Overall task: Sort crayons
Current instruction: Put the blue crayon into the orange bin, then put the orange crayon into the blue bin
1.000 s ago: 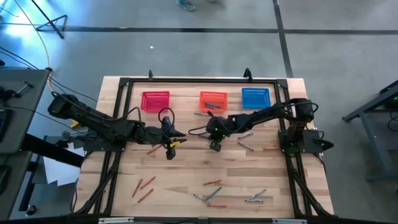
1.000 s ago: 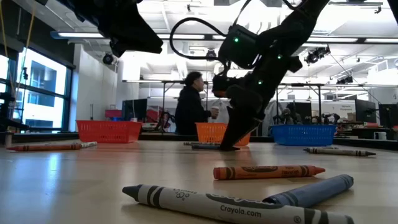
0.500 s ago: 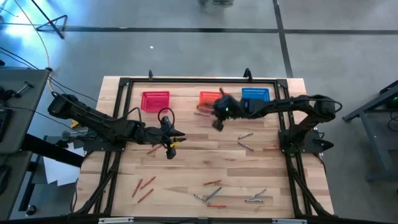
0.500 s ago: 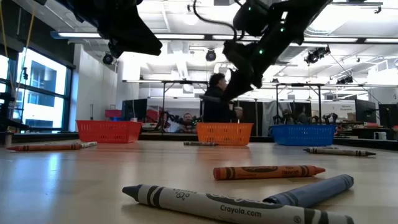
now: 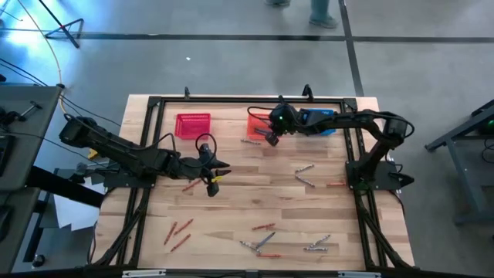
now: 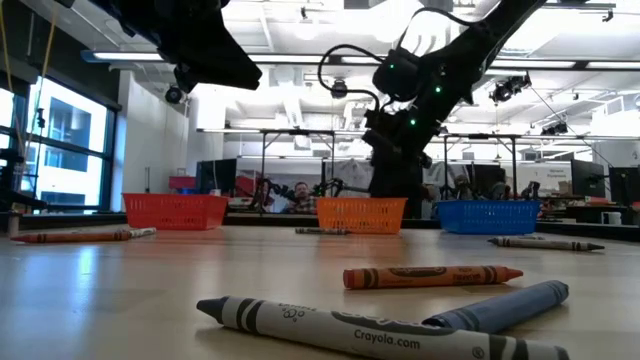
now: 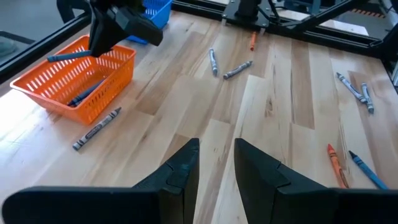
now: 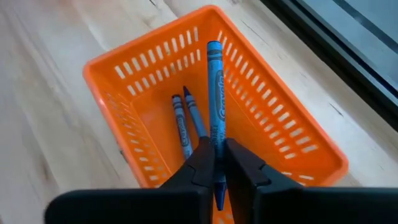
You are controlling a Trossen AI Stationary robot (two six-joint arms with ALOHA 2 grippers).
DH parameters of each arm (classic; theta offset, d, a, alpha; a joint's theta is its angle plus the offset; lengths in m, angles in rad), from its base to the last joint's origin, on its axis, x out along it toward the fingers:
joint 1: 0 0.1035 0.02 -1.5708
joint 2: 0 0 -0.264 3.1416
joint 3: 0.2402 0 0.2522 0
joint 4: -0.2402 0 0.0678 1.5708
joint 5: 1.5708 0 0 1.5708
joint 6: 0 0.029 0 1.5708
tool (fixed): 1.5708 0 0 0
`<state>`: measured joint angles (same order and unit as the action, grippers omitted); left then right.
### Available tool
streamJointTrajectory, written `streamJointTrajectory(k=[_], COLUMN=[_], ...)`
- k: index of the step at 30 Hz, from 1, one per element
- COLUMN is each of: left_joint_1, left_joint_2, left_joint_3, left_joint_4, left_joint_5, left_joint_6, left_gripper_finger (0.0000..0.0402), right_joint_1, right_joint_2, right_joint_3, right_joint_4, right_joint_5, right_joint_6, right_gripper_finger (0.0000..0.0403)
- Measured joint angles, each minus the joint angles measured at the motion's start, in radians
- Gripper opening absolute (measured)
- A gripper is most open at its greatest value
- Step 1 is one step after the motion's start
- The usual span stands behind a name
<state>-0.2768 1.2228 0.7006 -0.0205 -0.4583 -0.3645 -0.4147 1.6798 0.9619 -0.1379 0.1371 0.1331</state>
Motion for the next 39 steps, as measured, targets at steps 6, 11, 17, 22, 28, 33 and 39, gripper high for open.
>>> streamJointTrajectory(k=[6, 11, 17, 22, 28, 33, 39], left_joint_1=[0.000, 0.000, 0.000, 0.009, 0.011, 0.011, 0.011], left_joint_2=[0.000, 0.000, 0.000, 0.000, 0.000, 0.000, 0.000], left_joint_3=[0.000, 0.000, 0.000, 0.000, 0.000, 0.000, 0.000], left_joint_4=[-0.005, -0.011, -0.026, -0.043, -0.050, -0.057, -0.059], left_joint_5=[0.000, 0.000, 0.001, 0.000, 0.000, 0.000, 0.001], left_joint_6=[0.000, 0.000, 0.001, 0.011, 0.018, 0.018, 0.018], left_gripper_finger=[0.0087, 0.0087, 0.0087, 0.0087, 0.0087, 0.0087, 0.0087], right_joint_1=[0.001, 0.001, 0.013, 0.094, 0.285, 0.460, 0.617], right_joint_2=[0.000, -0.003, -0.012, -0.019, -0.019, -0.019, -0.019], right_joint_3=[0.000, 0.000, 0.078, 0.234, 0.343, 0.332, 0.246], right_joint_4=[0.014, 0.006, -0.180, -0.459, -0.669, -0.696, -0.543], right_joint_5=[-0.003, -0.003, -0.152, -0.249, -0.262, -0.261, -0.198], right_joint_6=[-0.008, -0.008, 0.050, 0.050, 0.050, 0.123, 0.260], right_gripper_finger=[0.0072, 0.0099, 0.0102, 0.0103, 0.0103, 0.0103, 0.0103])
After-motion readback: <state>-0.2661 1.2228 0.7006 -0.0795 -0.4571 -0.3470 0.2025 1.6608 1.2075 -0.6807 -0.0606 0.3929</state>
